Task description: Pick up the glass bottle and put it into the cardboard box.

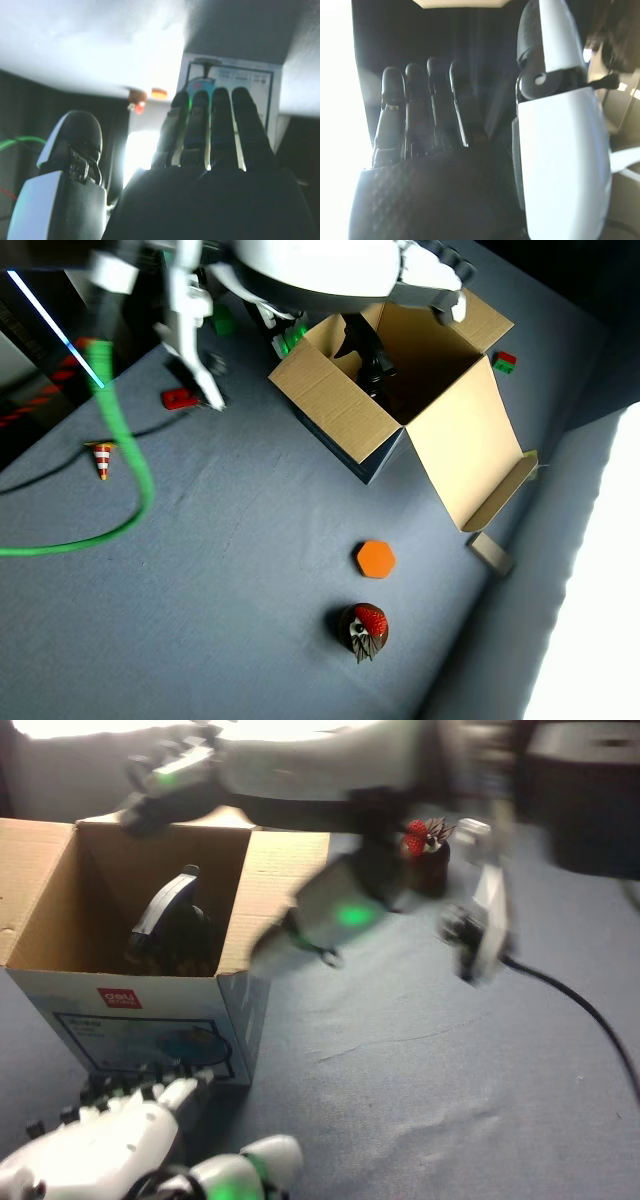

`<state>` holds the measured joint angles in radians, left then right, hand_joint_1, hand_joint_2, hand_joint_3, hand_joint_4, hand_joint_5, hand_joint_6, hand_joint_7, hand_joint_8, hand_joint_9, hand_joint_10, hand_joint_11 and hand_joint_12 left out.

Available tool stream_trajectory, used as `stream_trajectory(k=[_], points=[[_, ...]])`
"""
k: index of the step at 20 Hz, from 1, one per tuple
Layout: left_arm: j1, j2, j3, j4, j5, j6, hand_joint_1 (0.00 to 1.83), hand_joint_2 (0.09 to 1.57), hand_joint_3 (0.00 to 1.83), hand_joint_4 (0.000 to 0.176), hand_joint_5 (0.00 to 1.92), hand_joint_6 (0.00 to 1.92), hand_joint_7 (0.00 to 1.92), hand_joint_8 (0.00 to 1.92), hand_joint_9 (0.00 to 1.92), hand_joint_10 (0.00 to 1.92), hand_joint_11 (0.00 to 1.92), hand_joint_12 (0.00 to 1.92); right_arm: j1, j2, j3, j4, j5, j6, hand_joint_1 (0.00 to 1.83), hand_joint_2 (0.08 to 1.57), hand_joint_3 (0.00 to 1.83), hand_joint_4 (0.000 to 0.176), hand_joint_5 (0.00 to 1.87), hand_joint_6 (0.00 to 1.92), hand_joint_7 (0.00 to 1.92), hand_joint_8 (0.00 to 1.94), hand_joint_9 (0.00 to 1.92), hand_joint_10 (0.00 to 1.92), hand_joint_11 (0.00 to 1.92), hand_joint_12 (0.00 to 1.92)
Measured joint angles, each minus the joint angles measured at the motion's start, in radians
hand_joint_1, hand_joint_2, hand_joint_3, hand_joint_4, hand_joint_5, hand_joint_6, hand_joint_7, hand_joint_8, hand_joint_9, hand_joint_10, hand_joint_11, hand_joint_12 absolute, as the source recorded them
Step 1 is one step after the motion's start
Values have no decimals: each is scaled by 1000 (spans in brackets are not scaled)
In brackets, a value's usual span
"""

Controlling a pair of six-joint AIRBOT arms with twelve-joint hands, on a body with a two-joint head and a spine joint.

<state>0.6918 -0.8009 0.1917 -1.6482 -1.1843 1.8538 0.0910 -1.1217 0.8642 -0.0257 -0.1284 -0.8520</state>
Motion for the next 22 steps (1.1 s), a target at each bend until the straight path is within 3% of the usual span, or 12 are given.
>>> stream_trajectory(k=[3, 4, 7, 9, 12, 14, 15, 16, 18, 20, 21, 22], points=[[-164, -27, -6, -132, -62, 130, 0, 1217, 2, 0, 69, 14, 50, 15, 0, 0, 0, 0, -34, 154, -101, 84, 118, -13, 406, 1049, 27, 0, 370, 77, 440, 30, 250, 276, 0, 840], [-218, -37, -7, -182, -85, 182, 0, 1220, 2, 0, 95, 12, 92, 9, 15, 3, 0, 0, -53, 183, -128, 129, 146, -71, 300, 1091, 34, 0, 419, 100, 484, 41, 301, 325, 0, 959], [-343, -55, -7, -276, -150, 291, 0, 1235, 2, 0, 293, 21, 306, 6, 165, 16, 11, 10, -74, 232, -179, 168, 163, -94, 213, 1154, 5, 0, 481, 353, 619, 61, 309, 840, 0, 1411], [-406, -62, -7, -307, -186, 338, 0, 1248, 1, 0, 412, 18, 431, 5, 282, 14, 0, 384, -118, 271, -203, 146, 235, -131, 214, 1170, 3, 0, 468, 776, 749, 173, 394, 1080, 31, 1664], [-489, -69, -18, -381, -224, 403, 8, 1291, 4, 0, 690, 119, 796, 105, 629, 134, 0, 1256, -159, 319, -206, 217, 311, -234, 280, 1229, 7, 0, 664, 1138, 827, 955, 638, 1347, 411, 1766], [-546, -69, -19, -397, -243, 443, 111, 1358, 1, 0, 573, 980, 658, 1024, 491, 1283, 145, 1646, -171, 325, -211, 370, 314, -323, 339, 1287, 13, 0, 795, 1290, 913, 1211, 800, 1512, 712, 1868], [-572, -69, -18, -407, -254, 459, 154, 1381, 3, 0, 594, 1215, 626, 1347, 475, 1611, 221, 1842, -171, 327, -216, 407, 303, -336, 363, 1310, 13, 0, 823, 1379, 945, 1299, 872, 1584, 827, 1906], [-591, -69, -18, -412, -262, 478, 274, 1402, 4, 0, 745, 1377, 810, 1536, 708, 1790, 525, 1905, -176, 330, -224, 412, 302, -349, 419, 1354, 20, 0, 857, 1545, 994, 1449, 971, 1717, 975, 1918], [-647, -69, -12, -436, -275, 526, 446, 1432, 5, 0, 932, 1671, 1058, 1731, 1063, 1909, 992, 1920, -203, 337, -253, 417, 327, -437, 553, 1402, 23, 0, 969, 1716, 1115, 1682, 1123, 1905, 1174, 1921], [-691, -69, 4, -439, -277, 576, 573, 1450, 4, 0, 1025, 1898, 1165, 1901, 1201, 1921, 1180, 1921, -222, 339, -292, 694, 403, -738, 723, 1420, 20, 0, 1072, 1835, 1208, 1905, 1263, 1920, 1303, 1921], [-713, -69, 11, -445, -276, 605, 615, 1452, 3, 0, 1085, 1916, 1227, 1917, 1251, 1921, 1234, 1921, -222, 327, -308, 908, 475, -912, 774, 1420, 18, 0, 1100, 1886, 1254, 1934, 1320, 1921, 1370, 1921], [-727, -69, 16, -447, -274, 619, 628, 1459, 5, 0, 1138, 1920, 1276, 1920, 1289, 1921, 1273, 1921, -218, 316, -319, 1065, 542, -1014, 820, 1421, 18, 0, 1129, 1914, 1291, 1940, 1361, 1921, 1429, 1921]])
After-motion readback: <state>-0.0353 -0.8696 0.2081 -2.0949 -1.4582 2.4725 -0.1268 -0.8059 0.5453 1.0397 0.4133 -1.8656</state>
